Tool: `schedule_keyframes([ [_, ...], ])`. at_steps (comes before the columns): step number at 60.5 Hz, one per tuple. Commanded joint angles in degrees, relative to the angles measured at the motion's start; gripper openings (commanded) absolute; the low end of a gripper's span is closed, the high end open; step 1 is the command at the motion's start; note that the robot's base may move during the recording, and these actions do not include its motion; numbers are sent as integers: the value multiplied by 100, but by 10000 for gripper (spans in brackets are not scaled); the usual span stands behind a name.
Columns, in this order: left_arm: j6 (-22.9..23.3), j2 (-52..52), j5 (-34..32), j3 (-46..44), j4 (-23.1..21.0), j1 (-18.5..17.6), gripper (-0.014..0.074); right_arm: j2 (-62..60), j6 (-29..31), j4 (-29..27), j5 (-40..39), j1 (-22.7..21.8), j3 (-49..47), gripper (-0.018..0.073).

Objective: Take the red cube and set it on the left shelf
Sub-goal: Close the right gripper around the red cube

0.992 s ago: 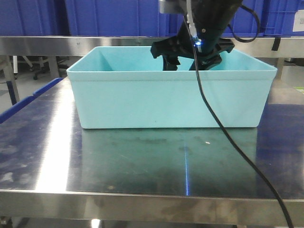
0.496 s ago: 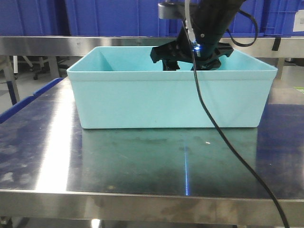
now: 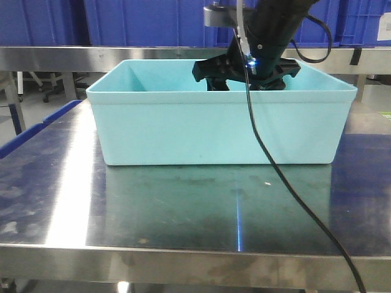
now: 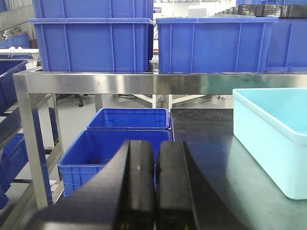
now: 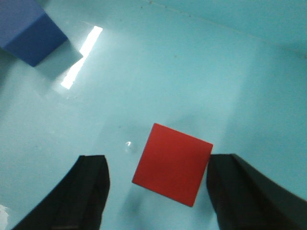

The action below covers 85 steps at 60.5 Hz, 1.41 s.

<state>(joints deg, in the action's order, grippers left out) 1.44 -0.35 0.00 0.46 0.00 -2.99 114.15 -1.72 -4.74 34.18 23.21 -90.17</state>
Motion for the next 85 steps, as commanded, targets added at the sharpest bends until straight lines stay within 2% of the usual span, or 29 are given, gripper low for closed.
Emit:
schedule_keyframes([
  [1,-1,-86,-474,141,0,-3,101,-338,-57,-35,-165,-11,-225,547],
  [35,-1,-86,-474,141,0,-3,101,-282,-124,-35,-234,-126,-240,547],
  [56,-1,-86,-474,141,0,-3,101,56,-143,-35,111,-91,-903,547],
  [85,-1,-86,-474,141,0,-3,101,276,-143,-38,491,-54,-931,547],
])
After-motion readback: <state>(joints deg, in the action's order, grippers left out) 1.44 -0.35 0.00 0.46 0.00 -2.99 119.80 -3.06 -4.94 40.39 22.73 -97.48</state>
